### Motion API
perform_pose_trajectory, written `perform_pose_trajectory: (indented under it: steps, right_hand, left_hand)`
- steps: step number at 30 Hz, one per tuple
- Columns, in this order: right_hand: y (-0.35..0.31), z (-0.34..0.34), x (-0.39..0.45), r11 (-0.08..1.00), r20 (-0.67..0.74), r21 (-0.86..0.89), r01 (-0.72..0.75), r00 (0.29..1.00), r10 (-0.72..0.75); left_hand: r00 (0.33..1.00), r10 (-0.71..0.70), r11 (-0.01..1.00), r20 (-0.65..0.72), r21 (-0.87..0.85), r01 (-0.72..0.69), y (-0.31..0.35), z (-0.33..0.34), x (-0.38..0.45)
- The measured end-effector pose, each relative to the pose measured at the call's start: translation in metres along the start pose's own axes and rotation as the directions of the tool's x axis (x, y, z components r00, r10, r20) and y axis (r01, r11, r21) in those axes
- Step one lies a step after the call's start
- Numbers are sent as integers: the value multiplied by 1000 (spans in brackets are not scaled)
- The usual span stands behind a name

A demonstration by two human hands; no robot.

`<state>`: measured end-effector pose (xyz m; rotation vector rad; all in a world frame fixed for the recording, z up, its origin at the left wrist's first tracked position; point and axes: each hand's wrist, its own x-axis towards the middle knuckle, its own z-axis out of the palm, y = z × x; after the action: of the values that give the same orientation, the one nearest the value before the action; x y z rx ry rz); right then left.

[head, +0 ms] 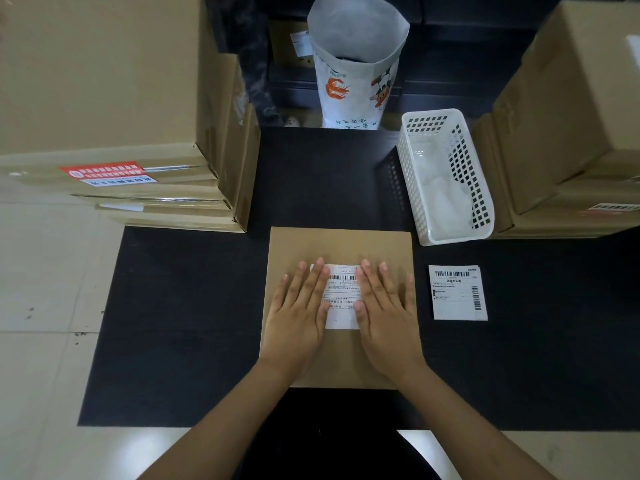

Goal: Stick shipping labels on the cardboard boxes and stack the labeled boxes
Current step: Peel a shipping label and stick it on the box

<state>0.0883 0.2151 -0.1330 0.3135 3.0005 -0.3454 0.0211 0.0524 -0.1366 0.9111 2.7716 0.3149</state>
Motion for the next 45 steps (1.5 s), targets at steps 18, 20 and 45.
perform_pose_trajectory:
  steps: [18, 20, 45]
  right_hand:
    - [-20, 5, -33, 977, 28, 19, 211, 977, -211]
    - [-18, 8, -32, 980, 65, -12, 199, 978, -198]
    - [5, 9, -60, 977, 31, 28, 212, 977, -213]
  left_hand:
    - [989, 138, 987, 47, -94, -133, 22, -2, -41]
    - [986, 153, 987, 67, -47, -151, 16, 4, -42]
    - [970, 233, 970, 64, 61, -237, -1, 6, -58]
